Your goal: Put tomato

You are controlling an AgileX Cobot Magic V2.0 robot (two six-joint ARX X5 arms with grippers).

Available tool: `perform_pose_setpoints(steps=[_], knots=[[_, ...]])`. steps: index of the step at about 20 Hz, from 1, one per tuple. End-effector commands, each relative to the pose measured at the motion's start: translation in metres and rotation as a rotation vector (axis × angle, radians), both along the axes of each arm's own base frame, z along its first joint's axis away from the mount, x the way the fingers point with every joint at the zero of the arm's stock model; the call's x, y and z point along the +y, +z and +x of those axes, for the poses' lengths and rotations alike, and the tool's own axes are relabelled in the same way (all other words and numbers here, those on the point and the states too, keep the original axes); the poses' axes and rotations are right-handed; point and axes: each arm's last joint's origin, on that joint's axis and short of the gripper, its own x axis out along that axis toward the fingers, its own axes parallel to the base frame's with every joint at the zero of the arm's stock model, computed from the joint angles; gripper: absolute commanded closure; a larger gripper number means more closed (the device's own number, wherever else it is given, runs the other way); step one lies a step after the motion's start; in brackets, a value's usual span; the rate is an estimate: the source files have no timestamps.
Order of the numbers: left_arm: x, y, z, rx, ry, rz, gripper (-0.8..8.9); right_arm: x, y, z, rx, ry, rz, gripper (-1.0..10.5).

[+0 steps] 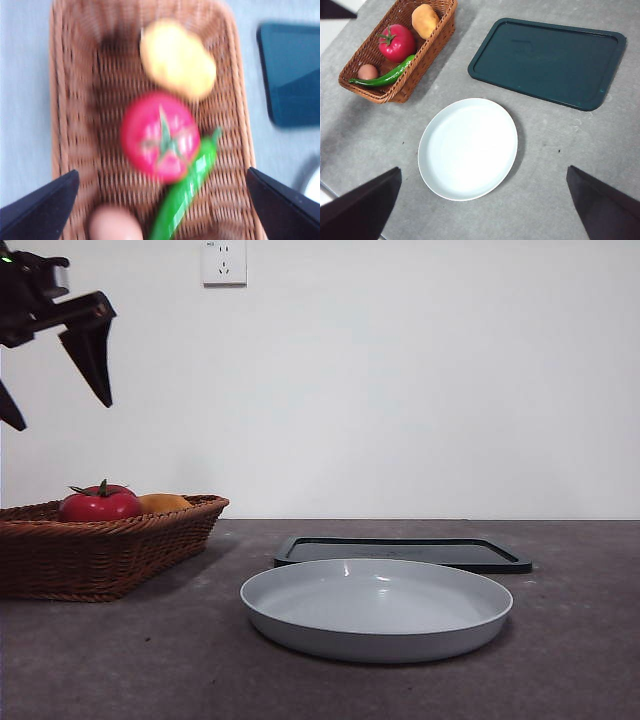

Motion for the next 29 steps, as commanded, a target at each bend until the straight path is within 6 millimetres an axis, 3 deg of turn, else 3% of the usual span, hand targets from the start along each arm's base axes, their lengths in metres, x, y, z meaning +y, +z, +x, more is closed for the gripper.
perform_pose_setpoints(steps=[1, 9, 21, 22, 25, 29], knots=[[-0.005, -0.006, 0.021, 0.012, -0.008, 0.005, 1.61, 0.001, 0.004, 0.002, -0.012, 0.001, 0.003, 3.7], [-0.036, -0.051, 0.065, 0.089, -0.006, 0.158, 1.61, 0.001, 0.004, 0.002, -0.010, 0.000, 0.004, 3.7], [-0.043, -0.102, 0.085, 0.192, -0.007, 0.141, 1.63, 0.001, 0.004, 0.002, 0.003, -0.014, 0.019, 3.7], [-0.043, -0.102, 0.086, 0.189, -0.004, 0.139, 1.80, 0.001, 0.004, 0.002, 0.003, -0.014, 0.019, 3.7], [-0.042, -0.103, 0.084, 0.205, -0.004, 0.141, 3.57, 0.001, 0.004, 0.002, 0.004, -0.014, 0.019, 3.7], [-0.042, -0.103, 0.083, 0.220, -0.006, 0.143, 4.29, 0.001, 0.004, 0.002, 0.003, -0.014, 0.019, 3.7]])
